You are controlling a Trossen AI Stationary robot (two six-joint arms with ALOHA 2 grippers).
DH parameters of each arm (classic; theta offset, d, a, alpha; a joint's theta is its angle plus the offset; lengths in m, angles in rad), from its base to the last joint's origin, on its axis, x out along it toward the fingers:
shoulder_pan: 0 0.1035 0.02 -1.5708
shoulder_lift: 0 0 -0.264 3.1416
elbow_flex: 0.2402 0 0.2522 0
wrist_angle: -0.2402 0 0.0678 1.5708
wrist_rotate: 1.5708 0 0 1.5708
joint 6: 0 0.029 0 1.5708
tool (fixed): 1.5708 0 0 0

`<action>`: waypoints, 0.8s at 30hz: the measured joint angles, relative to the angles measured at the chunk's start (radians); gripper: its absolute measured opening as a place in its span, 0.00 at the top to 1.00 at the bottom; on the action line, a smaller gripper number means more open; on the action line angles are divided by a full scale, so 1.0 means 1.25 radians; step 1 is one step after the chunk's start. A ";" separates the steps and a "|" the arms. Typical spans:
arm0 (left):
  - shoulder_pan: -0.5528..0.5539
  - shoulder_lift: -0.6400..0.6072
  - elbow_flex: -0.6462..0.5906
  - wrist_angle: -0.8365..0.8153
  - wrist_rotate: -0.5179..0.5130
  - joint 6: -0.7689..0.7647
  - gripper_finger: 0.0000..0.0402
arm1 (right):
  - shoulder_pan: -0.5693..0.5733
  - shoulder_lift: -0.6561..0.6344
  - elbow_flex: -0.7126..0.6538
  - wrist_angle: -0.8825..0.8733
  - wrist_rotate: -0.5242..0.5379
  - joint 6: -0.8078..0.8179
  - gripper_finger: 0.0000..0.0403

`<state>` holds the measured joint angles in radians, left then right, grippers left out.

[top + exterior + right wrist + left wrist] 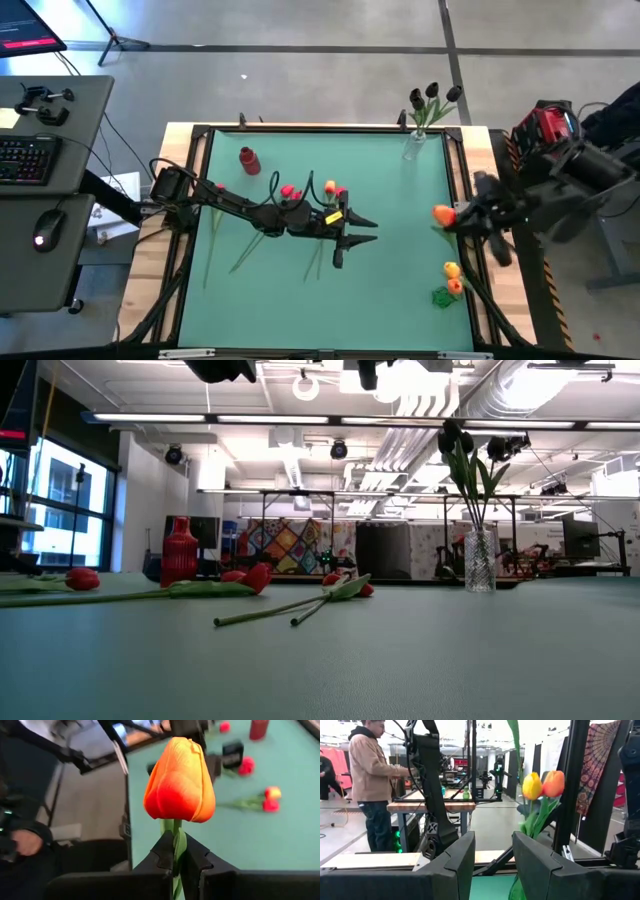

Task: Sort flowers into vase by color
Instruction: Put the orange tulip into the green vase

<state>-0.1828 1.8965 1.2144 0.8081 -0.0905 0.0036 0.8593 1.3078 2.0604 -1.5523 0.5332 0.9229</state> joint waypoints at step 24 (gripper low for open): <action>0.004 0.000 0.000 -0.003 -0.003 0.000 0.70 | 0.015 0.013 0.113 -0.016 -0.133 -0.068 1.00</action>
<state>-0.1772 1.8961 1.2144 0.8048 -0.0942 0.0036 0.8780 1.3245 2.2015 -1.5717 0.3676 0.8379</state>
